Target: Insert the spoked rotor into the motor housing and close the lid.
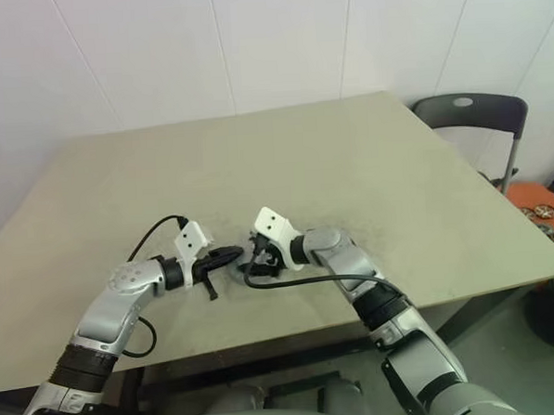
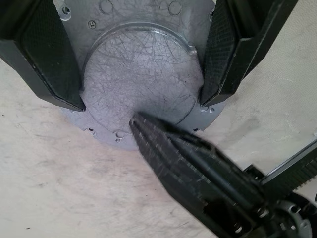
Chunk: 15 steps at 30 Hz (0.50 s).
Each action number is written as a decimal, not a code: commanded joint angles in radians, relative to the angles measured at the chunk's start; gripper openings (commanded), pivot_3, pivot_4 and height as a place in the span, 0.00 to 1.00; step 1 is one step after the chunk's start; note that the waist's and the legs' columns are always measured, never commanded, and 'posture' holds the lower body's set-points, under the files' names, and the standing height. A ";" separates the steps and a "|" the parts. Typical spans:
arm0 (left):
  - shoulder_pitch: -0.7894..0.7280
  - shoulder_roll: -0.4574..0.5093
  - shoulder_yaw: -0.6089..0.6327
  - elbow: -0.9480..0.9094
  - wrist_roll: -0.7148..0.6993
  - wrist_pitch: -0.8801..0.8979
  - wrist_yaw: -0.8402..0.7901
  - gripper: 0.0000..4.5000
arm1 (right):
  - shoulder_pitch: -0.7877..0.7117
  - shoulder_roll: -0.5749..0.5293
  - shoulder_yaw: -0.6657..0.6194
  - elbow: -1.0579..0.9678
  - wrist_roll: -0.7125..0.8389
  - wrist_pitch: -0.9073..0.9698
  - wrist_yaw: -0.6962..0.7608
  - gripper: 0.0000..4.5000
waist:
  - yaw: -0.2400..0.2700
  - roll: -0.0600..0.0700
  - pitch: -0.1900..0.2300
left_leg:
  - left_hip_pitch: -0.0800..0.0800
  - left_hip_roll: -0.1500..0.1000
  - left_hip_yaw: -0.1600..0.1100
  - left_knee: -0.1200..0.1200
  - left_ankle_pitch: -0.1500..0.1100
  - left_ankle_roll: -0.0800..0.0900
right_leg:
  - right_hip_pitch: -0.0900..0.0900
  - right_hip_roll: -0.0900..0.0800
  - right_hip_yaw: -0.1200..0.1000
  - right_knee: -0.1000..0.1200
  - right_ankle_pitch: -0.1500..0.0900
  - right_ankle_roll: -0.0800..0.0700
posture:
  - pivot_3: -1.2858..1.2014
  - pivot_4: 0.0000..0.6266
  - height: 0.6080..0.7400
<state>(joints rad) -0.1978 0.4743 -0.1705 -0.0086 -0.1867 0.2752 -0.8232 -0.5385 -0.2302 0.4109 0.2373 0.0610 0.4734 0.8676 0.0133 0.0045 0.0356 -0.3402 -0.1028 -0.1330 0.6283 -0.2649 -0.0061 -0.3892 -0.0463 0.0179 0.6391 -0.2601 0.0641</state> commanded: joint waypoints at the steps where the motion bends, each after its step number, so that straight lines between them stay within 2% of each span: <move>1: 0.029 -0.001 -0.034 0.002 0.016 0.029 -0.005 0.00 | 0.019 -0.010 0.006 0.028 -0.017 0.034 -0.009 0.99 | 0.000 0.000 0.000 | 0.000 0.000 0.000 0.000 0.000 0.000 | 0.000 0.000 0.000 0.000 0.000 0.000 | 0.52 0.00 1.00; 8: 0.028 -0.007 -0.033 -0.022 -0.001 0.061 -0.016 0.00 | -0.004 -0.016 -0.057 0.024 0.051 0.075 0.039 0.99 | 0.001 0.000 0.000 | 0.000 0.000 0.000 -0.001 0.000 0.000 | 0.001 0.000 0.000 -0.004 0.000 0.000 | 0.52 0.00 1.00; 15: 0.030 0.010 -0.036 -0.030 0.005 0.066 -0.027 0.00 | -0.075 -0.054 -0.239 0.038 0.214 0.248 0.082 0.99 | 0.002 0.001 0.000 | -0.005 0.000 0.000 -0.002 -0.001 0.002 | -0.001 0.000 0.000 -0.007 0.001 0.002 | 0.52 0.00 1.00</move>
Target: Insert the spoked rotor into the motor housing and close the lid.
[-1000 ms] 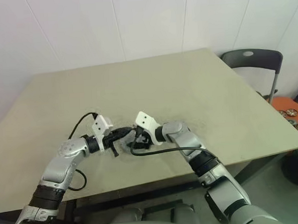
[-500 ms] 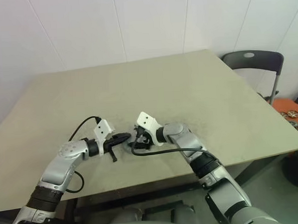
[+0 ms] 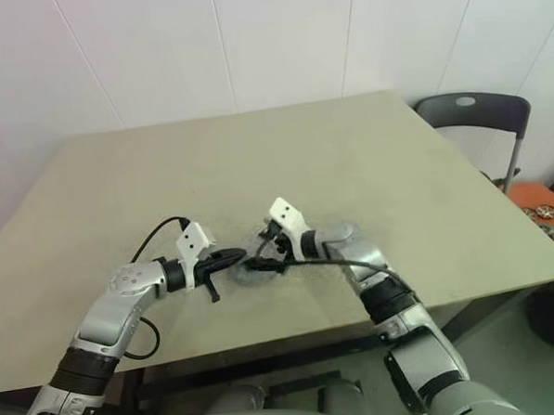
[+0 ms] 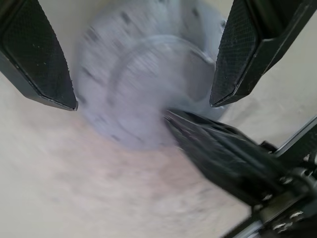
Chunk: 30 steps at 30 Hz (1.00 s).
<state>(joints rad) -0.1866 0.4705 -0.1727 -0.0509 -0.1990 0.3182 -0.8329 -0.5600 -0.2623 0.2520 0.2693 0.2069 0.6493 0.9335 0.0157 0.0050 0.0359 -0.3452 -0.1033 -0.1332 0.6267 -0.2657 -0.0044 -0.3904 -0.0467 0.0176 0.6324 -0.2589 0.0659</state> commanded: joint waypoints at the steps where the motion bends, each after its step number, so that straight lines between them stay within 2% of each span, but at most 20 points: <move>1: 0.021 0.020 -0.037 0.012 0.021 0.022 -0.022 0.00 | -0.063 -0.034 -0.093 0.016 0.078 0.106 0.017 0.99 | -0.001 0.000 0.000 | -0.002 0.000 0.000 0.000 0.000 0.000 | 0.000 0.000 0.000 0.000 0.000 0.000 | 0.52 0.00 1.00; 7: 0.029 0.037 -0.047 0.017 0.036 0.012 -0.029 0.00 | -0.055 -0.107 -0.066 0.009 0.108 0.314 0.047 0.99 | -0.001 0.000 0.000 | -0.010 0.000 0.000 -0.001 0.000 0.000 | -0.008 0.000 0.000 0.000 0.004 -0.002 | 0.52 0.00 1.00; 12: 0.037 0.043 -0.066 0.030 0.049 -0.003 -0.040 0.00 | -0.056 -0.097 -0.073 -0.017 0.185 0.495 0.053 0.99 | -0.002 0.001 -0.001 | -0.010 0.000 0.000 -0.001 0.000 0.000 | -0.008 0.000 0.000 0.000 0.003 -0.002 | 0.52 0.00 1.00; 18: 0.027 0.068 -0.069 0.032 0.072 -0.015 -0.046 0.00 | -0.094 0.006 -0.181 0.030 0.264 0.668 -0.043 0.99 | -0.005 0.001 -0.001 | -0.010 0.001 0.000 -0.001 0.000 0.001 | -0.007 0.000 0.000 0.000 0.003 -0.002 | 0.52 0.00 1.00; 26: 0.022 0.096 -0.089 0.020 0.085 -0.021 -0.057 0.00 | -0.109 0.155 -0.261 0.141 0.234 0.663 -0.242 0.99 | -0.022 0.003 -0.005 | -0.007 0.001 0.000 -0.001 0.000 0.000 | -0.006 0.001 0.000 0.001 0.003 -0.002 | 0.52 0.00 1.00; 30: 0.020 0.119 -0.074 0.013 0.083 -0.020 -0.063 0.00 | -0.108 0.204 -0.307 0.154 0.258 0.707 -0.285 0.99 | -0.035 0.005 -0.005 | 0.001 0.001 0.000 -0.001 -0.002 -0.002 | 0.000 0.001 0.000 0.002 -0.001 -0.002 | 0.52 0.00 1.00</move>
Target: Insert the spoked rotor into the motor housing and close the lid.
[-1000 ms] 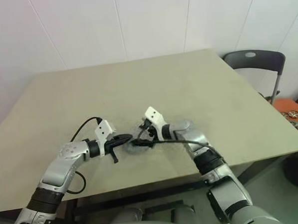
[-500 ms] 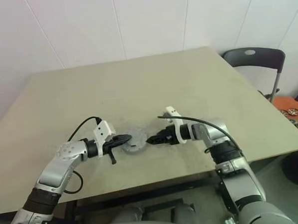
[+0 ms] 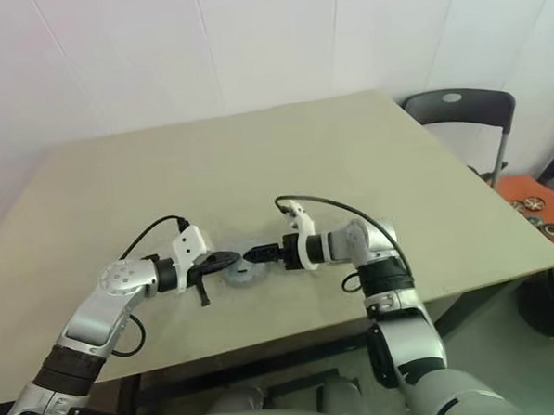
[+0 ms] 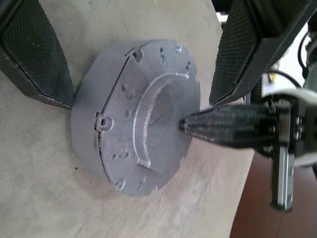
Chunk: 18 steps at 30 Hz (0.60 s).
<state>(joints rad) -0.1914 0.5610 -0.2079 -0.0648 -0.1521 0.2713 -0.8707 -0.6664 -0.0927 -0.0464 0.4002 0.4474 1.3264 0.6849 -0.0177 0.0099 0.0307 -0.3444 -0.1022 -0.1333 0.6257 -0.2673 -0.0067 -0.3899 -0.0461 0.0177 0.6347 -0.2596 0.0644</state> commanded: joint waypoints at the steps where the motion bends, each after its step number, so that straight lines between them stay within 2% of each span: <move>1: 0.024 0.038 -0.026 0.027 0.032 0.027 -0.027 0.00 | 0.000 0.036 -0.013 0.023 0.022 0.037 -0.040 0.99 | -0.002 0.000 0.000 | 0.002 0.000 0.000 0.000 0.000 0.000 | 0.001 0.000 0.000 0.000 0.000 0.000 | 0.52 0.00 1.00; 11: 0.046 0.128 0.045 0.062 0.030 0.008 -0.040 0.00 | -0.004 0.014 -0.037 0.025 0.128 0.146 0.022 0.99 | -0.002 0.001 0.000 | 0.003 0.001 0.000 -0.014 0.002 0.002 | -0.003 0.000 0.001 -0.002 0.003 0.001 | 0.52 0.00 1.00; 18: 0.041 0.127 0.066 0.092 0.038 -0.013 -0.037 0.00 | -0.001 0.043 -0.058 0.030 0.144 0.137 -0.007 0.99 | 0.001 -0.001 0.000 | -0.012 -0.001 0.000 -0.011 0.002 0.002 | -0.018 -0.001 0.001 -0.001 0.004 0.000 | 0.52 0.00 1.00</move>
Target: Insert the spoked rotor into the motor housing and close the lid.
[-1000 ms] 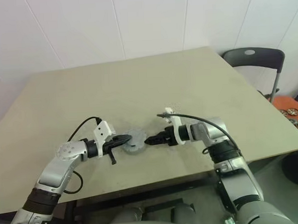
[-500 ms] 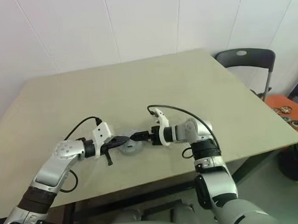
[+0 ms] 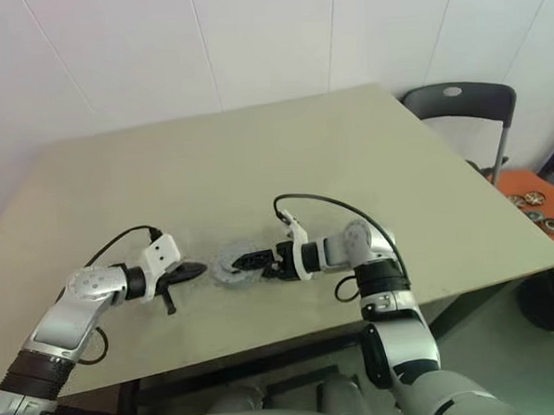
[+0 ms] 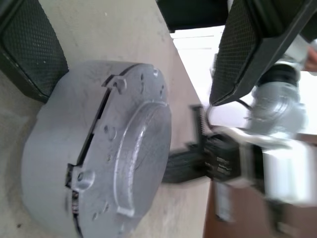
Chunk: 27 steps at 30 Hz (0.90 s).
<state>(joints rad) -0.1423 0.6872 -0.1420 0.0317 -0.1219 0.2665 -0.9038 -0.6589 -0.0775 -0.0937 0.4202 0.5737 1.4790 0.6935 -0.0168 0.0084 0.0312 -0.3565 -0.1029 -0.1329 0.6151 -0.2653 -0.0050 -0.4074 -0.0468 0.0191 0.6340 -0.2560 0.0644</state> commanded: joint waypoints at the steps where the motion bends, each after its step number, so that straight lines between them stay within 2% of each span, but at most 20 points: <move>1: -0.009 -0.004 0.000 0.002 0.013 -0.014 0.004 0.00 | -0.010 0.034 -0.023 0.017 0.015 -0.028 -0.027 0.95 | -0.001 0.000 0.000 | 0.000 0.000 0.000 0.000 0.000 0.000 | 0.000 0.000 0.000 0.000 0.000 0.000 | 0.52 0.00 1.00; 3: -0.011 -0.011 0.004 0.012 0.020 -0.019 0.017 0.00 | -0.012 0.045 -0.046 0.024 0.015 -0.043 -0.045 0.87 | 0.000 0.000 0.000 | 0.001 0.000 0.000 0.000 0.000 0.000 | 0.000 0.000 0.000 0.000 0.000 0.000 | 0.52 0.00 1.00; 8: -0.004 -0.017 0.003 0.014 0.020 -0.027 0.017 0.00 | -0.011 0.054 -0.055 0.023 0.027 -0.050 -0.063 0.51 | 0.002 0.001 0.000 | 0.001 0.000 0.000 0.000 0.001 -0.001 | 0.000 0.000 0.000 0.001 0.000 -0.001 | 0.52 0.00 1.00; 10: -0.004 -0.021 0.001 0.017 0.023 -0.031 0.020 0.00 | -0.011 0.055 -0.057 0.026 0.029 -0.055 -0.067 0.39 | 0.002 0.001 0.001 | 0.001 0.000 0.000 0.000 0.001 -0.001 | 0.000 0.000 0.000 0.002 0.000 -0.001 | 0.52 0.00 1.00; 11: -0.006 -0.025 -0.001 0.022 0.026 -0.033 0.023 0.00 | -0.012 0.056 -0.058 0.029 0.030 -0.057 -0.069 0.36 | 0.002 0.001 0.000 | 0.001 0.000 0.000 0.000 0.001 -0.001 | 0.000 0.000 0.000 0.002 0.000 -0.001 | 0.52 0.00 1.00; 18: -0.023 -0.077 0.030 0.023 0.007 -0.058 0.068 0.00 | -0.003 0.061 -0.057 0.017 0.039 -0.055 -0.070 0.36 | 0.004 0.001 0.000 | 0.001 -0.001 0.000 0.001 0.001 -0.001 | 0.000 0.000 0.000 0.002 0.000 -0.001 | 0.52 0.00 1.00; 23: -0.016 -0.168 0.213 -0.011 -0.131 0.007 0.181 0.00 | -0.009 0.092 -0.184 0.024 0.085 -0.110 -0.089 0.36 | 0.000 0.000 0.001 | -0.001 0.000 0.000 0.001 0.001 -0.001 | -0.001 0.000 0.000 0.002 0.001 -0.001 | 0.52 0.00 1.00; 27: 0.065 -0.221 0.341 -0.084 -0.256 0.107 0.242 0.00 | -0.017 0.114 -0.268 0.015 0.119 -0.149 -0.117 0.36 | -0.004 0.000 0.001 | -0.001 0.000 0.000 0.000 0.001 -0.001 | -0.002 0.000 0.001 0.002 0.001 -0.001 | 0.52 0.00 1.00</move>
<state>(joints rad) -0.1024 0.4752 0.1405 -0.0119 -0.3160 0.3381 -0.6849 -0.6437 0.0183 -0.3152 0.4672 0.6265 1.3592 0.5723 -0.0212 0.0083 0.0321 -0.3575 -0.1034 -0.1324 0.6145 -0.2646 -0.0062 -0.4097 -0.0472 0.0200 0.6361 -0.2554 0.0639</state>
